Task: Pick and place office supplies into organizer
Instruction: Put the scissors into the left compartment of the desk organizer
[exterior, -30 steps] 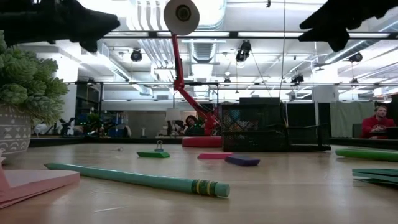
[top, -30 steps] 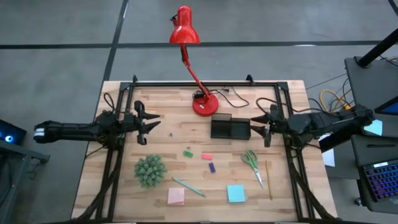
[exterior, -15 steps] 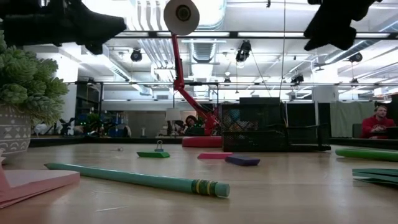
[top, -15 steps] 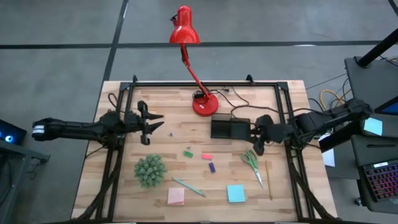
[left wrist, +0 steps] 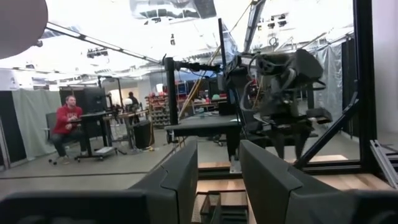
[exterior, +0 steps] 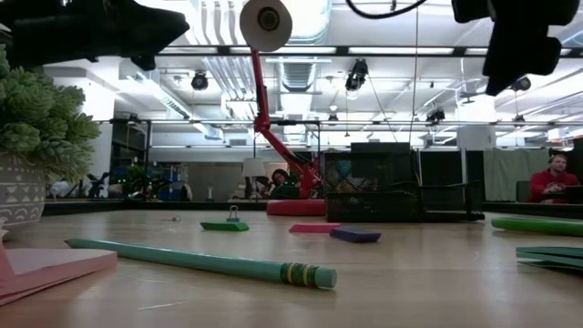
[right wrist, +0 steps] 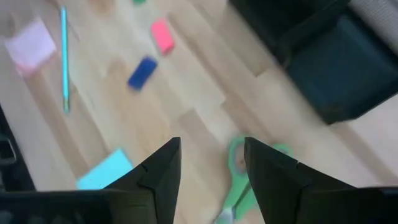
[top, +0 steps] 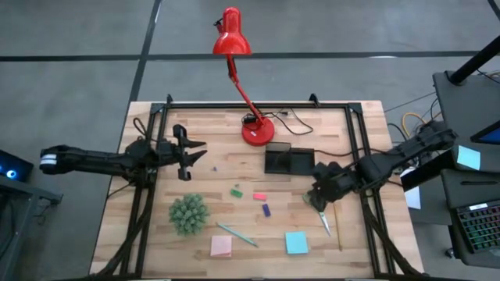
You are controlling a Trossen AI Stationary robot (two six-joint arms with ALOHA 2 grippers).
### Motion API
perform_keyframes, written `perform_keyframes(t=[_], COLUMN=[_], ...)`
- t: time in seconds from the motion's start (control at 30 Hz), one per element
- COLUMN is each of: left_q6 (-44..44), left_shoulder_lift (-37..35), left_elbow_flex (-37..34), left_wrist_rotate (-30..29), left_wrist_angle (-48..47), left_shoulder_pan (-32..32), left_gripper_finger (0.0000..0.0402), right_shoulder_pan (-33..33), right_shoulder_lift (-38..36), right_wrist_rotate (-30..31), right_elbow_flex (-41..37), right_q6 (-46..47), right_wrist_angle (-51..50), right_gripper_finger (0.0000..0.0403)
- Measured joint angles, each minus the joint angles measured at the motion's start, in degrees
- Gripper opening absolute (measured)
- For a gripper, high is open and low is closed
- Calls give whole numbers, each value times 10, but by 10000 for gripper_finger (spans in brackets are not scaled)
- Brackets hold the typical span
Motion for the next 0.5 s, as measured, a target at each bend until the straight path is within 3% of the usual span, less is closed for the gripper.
perform_keyframes(t=[0.5], left_q6=[-1], left_shoulder_lift=[32], left_elbow_flex=[15], left_wrist_rotate=[0], left_wrist_angle=[-2], left_shoulder_pan=[0], left_gripper_finger=[107], right_shoulder_pan=[9], right_shoulder_lift=[184], right_wrist_rotate=[-47], right_elbow_flex=[32], right_q6=[-19], right_wrist_angle=[-2], right_gripper_finger=[164])
